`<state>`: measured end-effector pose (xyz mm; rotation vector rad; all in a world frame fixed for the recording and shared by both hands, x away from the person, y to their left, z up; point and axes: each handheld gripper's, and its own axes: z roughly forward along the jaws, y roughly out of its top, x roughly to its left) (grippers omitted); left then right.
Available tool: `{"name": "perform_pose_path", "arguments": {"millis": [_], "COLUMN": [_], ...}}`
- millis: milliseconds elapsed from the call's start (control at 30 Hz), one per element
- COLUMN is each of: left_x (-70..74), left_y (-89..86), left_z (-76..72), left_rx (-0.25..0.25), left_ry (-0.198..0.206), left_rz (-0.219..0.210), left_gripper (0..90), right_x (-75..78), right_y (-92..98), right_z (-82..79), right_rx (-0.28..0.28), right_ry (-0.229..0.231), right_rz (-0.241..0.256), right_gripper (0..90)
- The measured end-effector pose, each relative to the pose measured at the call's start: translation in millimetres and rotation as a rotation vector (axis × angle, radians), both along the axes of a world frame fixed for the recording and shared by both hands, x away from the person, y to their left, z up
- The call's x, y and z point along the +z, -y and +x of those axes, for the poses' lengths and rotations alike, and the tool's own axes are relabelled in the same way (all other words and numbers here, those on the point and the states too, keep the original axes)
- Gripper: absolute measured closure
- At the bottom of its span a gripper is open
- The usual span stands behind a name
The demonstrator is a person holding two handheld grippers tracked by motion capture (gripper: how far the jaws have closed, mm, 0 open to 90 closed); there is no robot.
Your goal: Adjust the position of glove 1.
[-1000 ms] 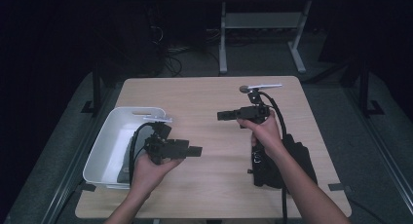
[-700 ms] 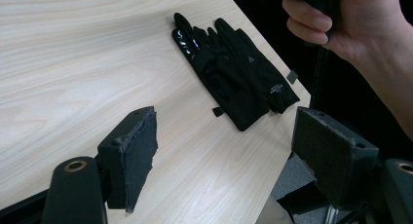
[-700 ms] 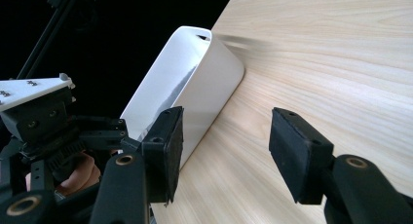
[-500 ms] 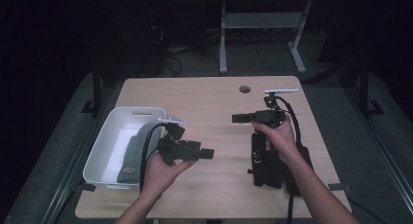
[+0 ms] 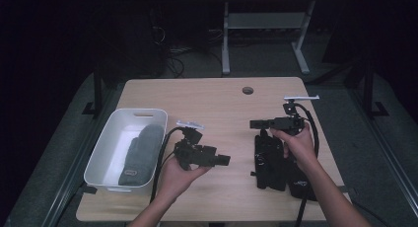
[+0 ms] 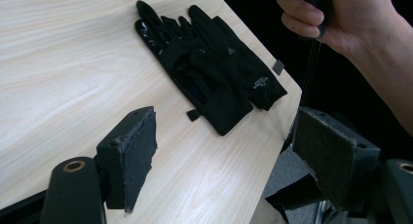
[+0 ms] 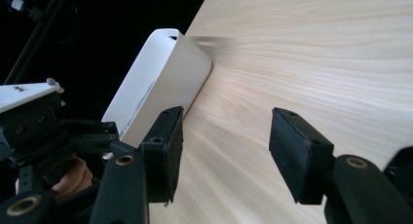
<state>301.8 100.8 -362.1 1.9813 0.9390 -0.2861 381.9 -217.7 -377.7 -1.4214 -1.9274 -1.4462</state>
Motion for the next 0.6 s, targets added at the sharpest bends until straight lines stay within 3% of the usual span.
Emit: {"name": "perform_pose_path", "arguments": {"millis": [600], "left_x": [-17.3], "left_y": [33.7], "left_z": [-2.4], "left_rx": [-0.061], "left_ry": [0.019], "left_rz": [0.019], "left_gripper": [22.0], "right_x": [-10.8], "right_y": [36.0], "right_z": [-15.0], "right_rx": [-0.035], "right_ry": [-0.014], "right_rz": [-0.055], "right_gripper": [44.4]}}
